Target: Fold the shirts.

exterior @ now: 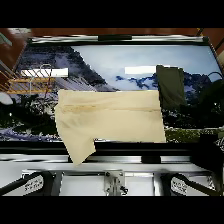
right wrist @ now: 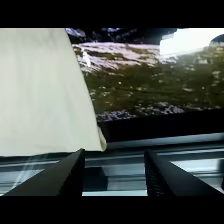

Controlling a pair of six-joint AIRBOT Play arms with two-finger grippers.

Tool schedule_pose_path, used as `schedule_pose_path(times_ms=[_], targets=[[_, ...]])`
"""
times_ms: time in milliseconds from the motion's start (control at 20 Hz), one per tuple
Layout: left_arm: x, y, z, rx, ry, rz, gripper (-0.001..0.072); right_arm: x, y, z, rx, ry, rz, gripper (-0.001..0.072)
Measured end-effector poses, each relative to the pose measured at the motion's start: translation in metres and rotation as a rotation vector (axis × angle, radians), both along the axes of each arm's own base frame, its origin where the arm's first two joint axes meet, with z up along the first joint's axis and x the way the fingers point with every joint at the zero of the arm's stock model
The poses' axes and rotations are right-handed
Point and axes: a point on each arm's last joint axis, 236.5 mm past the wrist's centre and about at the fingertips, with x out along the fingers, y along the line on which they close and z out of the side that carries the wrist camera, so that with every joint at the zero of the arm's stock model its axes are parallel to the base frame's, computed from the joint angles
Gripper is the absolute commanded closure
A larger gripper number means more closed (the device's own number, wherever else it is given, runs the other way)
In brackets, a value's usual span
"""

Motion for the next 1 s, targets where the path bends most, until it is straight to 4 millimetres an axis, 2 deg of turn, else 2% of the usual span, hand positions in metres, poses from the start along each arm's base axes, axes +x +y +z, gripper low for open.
schedule_pose_path(times_ms=[150, 250, 600, 700, 750, 800, 850, 900, 1000], targets=[[-0.034, -0.010, -0.025, -0.040, 0.019, 0.025, 0.0260, -0.009, 0.000, -0.002, 0.024, -0.028, -0.030, 0.0204], [-0.044, -0.021, -0.037, -0.079, 0.018, 0.039, 0.0260, -0.008, 0.002, -0.002, 0.038, -0.049, -0.042, 0.0204], [-0.044, -0.044, -0.054, -0.115, -0.020, 0.033, 0.0261, -0.006, 0.004, -0.003, 0.055, -0.074, -0.059, 0.0204], [-0.042, -0.051, -0.057, -0.129, -0.018, 0.031, 0.0299, -0.006, 0.005, -0.002, 0.058, -0.074, -0.060, 0.0203], [-0.042, -0.056, -0.060, -0.139, -0.010, 0.031, 0.0328, -0.007, 0.005, -0.002, 0.059, -0.072, -0.060, 0.0102], [-0.040, -0.060, -0.061, -0.147, -0.008, 0.034, 0.0328, -0.009, 0.006, -0.003, 0.061, -0.063, -0.059, 0.0040], [-0.040, -0.063, -0.063, -0.153, -0.001, 0.034, 0.0403, -0.011, 0.006, -0.004, 0.062, -0.058, -0.056, 0.0040], [-0.039, -0.066, -0.066, -0.158, 0.004, 0.037, 0.0579, -0.015, 0.008, -0.007, 0.068, -0.042, -0.048, 0.0040], [-0.039, -0.067, -0.071, -0.153, 0.013, 0.031, 0.0679, -0.031, 0.013, -0.019, 0.086, 0.010, -0.040, 0.0040]])
